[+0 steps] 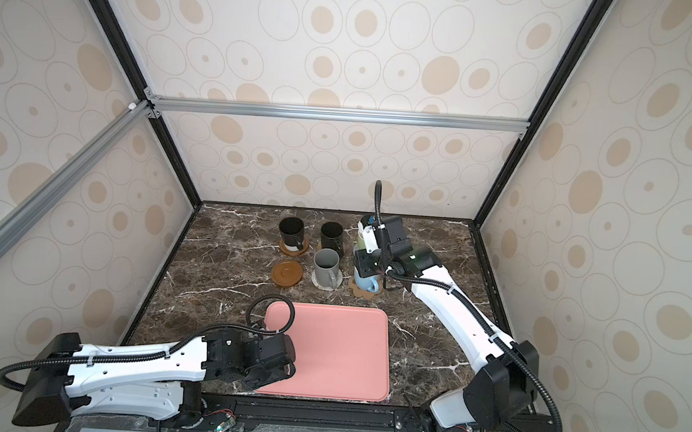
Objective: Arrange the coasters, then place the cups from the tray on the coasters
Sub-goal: 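Lower the left gripper around the white mug on the pink tray, then close the left gripper on the white mug and lift it off the tray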
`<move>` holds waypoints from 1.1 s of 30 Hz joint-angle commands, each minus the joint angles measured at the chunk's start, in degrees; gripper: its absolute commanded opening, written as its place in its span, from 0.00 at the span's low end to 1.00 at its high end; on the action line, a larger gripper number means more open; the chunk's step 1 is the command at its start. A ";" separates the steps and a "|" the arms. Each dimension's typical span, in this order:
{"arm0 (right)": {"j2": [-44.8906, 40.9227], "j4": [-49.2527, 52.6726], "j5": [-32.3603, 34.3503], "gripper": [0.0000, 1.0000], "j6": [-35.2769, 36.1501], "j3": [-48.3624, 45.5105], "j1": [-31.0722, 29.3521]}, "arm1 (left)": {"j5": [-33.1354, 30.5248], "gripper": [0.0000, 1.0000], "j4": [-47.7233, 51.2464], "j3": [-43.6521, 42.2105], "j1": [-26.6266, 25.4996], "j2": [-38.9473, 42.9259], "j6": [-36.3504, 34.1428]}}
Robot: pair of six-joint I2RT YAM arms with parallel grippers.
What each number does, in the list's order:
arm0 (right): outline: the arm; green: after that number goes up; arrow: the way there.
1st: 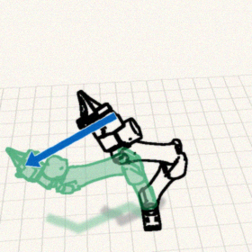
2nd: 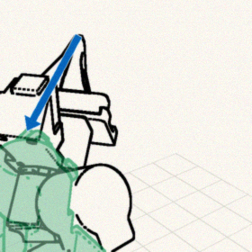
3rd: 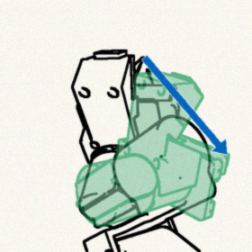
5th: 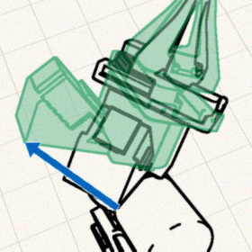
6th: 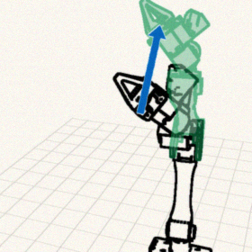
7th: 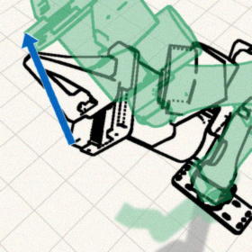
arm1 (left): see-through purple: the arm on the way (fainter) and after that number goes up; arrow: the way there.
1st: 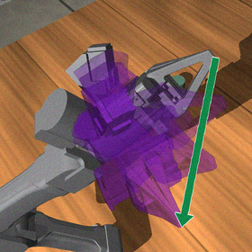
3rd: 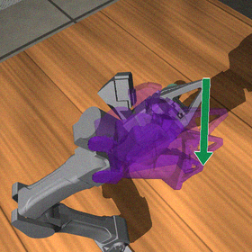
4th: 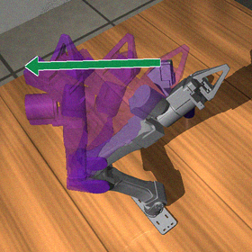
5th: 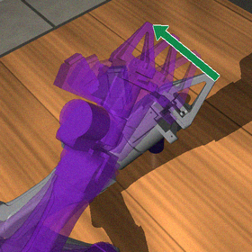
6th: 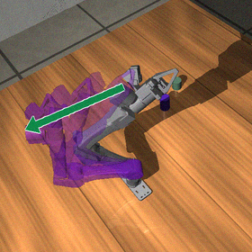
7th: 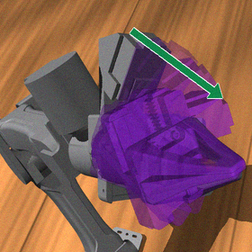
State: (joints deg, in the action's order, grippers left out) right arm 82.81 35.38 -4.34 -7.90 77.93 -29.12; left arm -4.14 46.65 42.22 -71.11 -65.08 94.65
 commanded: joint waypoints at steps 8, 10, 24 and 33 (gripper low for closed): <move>-0.55 0.97 -0.32 0.43 -0.85 -0.52 0.49 | -2.01 0.39 -1.05 -1.51 1.02 -0.93 -1.95; -0.62 1.01 -0.41 0.43 -0.89 -0.49 0.47 | -2.01 0.37 -1.34 -1.85 1.21 -1.01 -2.18; -0.72 1.24 -0.52 0.43 -1.42 -0.51 0.51 | -3.94 0.21 -2.02 -2.95 1.59 -0.74 -3.22; -1.31 1.61 0.03 0.43 -1.49 -0.60 0.54 | -6.63 0.17 -0.10 0.73 1.59 -1.74 -4.83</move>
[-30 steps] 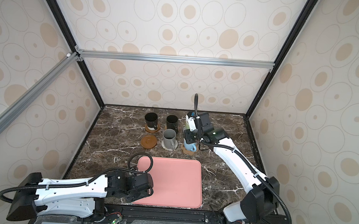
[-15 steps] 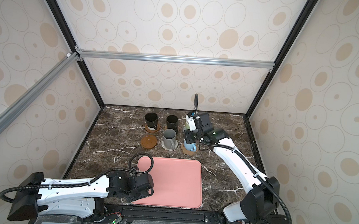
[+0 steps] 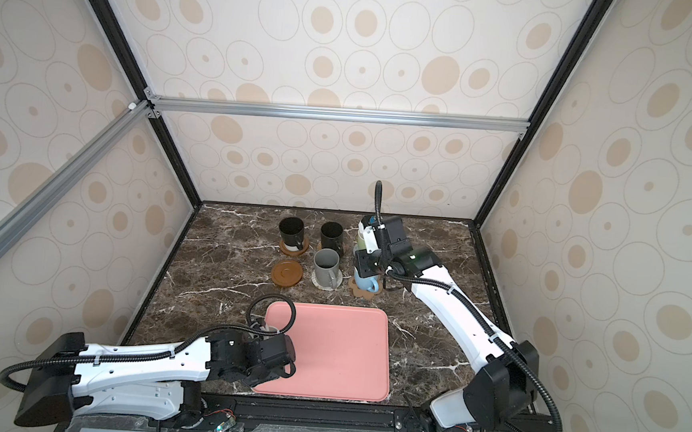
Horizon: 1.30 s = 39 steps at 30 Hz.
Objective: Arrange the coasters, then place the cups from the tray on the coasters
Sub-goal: 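Close the left gripper on the white mug and lift it off the tray, then carry the white mug with the left gripper toward the empty wooden coaster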
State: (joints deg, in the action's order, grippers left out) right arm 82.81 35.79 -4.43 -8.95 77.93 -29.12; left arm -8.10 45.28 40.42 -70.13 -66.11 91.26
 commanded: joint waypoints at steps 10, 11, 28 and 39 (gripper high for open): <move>-1.64 1.29 0.12 0.43 -0.53 -0.75 0.56 | -4.03 0.17 2.35 6.21 1.29 -2.08 -3.44; -1.60 1.30 0.20 0.43 -0.54 -0.81 0.52 | -4.19 0.17 2.36 6.52 1.38 -2.10 -3.70; -2.33 1.45 0.59 0.43 -0.54 -1.28 0.49 | -5.70 0.15 3.55 10.37 6.75 -2.40 -9.59; -3.36 1.66 1.30 0.43 -0.12 -1.64 0.49 | -6.54 0.15 1.32 14.30 15.86 -4.80 -19.24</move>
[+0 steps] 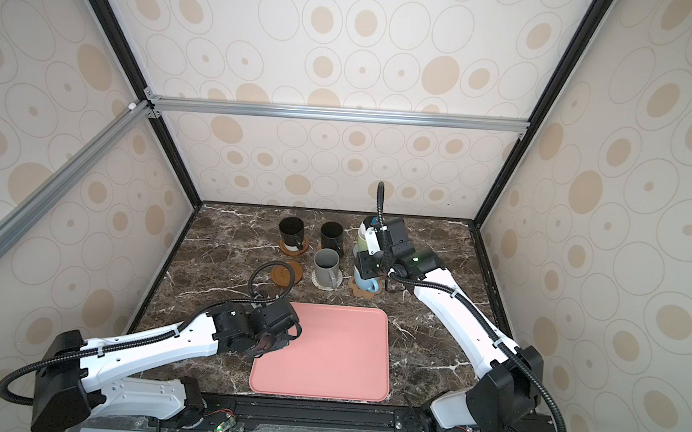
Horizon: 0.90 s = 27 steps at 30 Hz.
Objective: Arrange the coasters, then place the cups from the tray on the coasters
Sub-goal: 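Carry the white mug with the left gripper toward the empty wooden coaster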
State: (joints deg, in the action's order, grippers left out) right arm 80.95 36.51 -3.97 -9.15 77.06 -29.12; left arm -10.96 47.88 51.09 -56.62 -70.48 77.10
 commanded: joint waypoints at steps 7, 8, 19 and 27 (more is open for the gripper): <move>-2.19 1.54 1.54 0.43 0.68 -1.32 0.48 | -2.67 0.15 -2.65 8.13 9.80 -5.77 -13.93; -2.36 1.49 1.59 0.43 0.63 -1.45 0.58 | -2.58 0.15 -3.02 8.68 10.69 -6.50 -14.81; -3.34 1.97 1.86 0.43 1.14 -2.26 0.65 | -0.69 0.15 -8.40 17.60 20.23 -17.41 -23.46; -4.56 2.56 2.64 0.43 1.79 -3.28 0.65 | 1.25 0.16 -11.60 20.92 24.72 -23.78 -24.28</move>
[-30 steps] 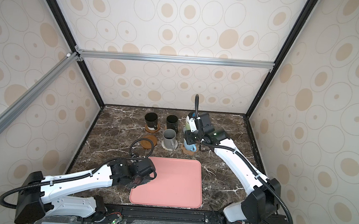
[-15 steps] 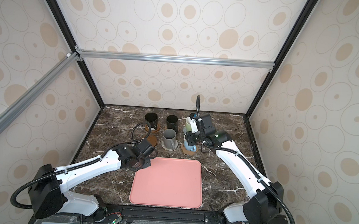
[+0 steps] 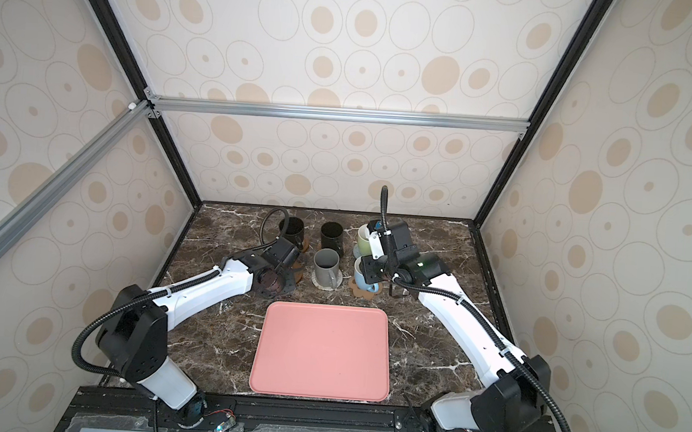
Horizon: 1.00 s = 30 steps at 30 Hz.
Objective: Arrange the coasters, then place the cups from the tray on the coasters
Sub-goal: 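Carry the white mug with the left gripper toward the empty wooden coaster, then lower the white mug onto the wooden coaster with the left gripper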
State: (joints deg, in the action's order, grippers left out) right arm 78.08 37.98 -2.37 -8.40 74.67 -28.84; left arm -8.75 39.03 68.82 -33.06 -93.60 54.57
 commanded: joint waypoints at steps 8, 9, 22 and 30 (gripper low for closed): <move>-1.92 1.44 1.23 0.43 1.44 -1.51 0.53 | 0.30 0.16 -4.22 6.86 3.22 -6.24 -2.56; -2.01 1.51 1.31 0.43 1.47 -1.55 0.55 | 0.25 0.16 -4.10 7.26 3.26 -6.69 -2.70; -1.23 1.31 0.74 0.43 1.74 -1.46 0.89 | 1.01 0.16 -4.79 8.18 4.31 -9.33 -2.56; -1.00 1.57 1.14 0.43 2.11 -1.55 0.94 | 1.11 0.19 -4.83 7.76 4.41 -10.26 -2.51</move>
State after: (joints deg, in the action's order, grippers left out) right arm 77.45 38.59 -1.52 -7.16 73.60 -28.40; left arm -6.55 34.74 74.32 -29.23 -103.28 52.99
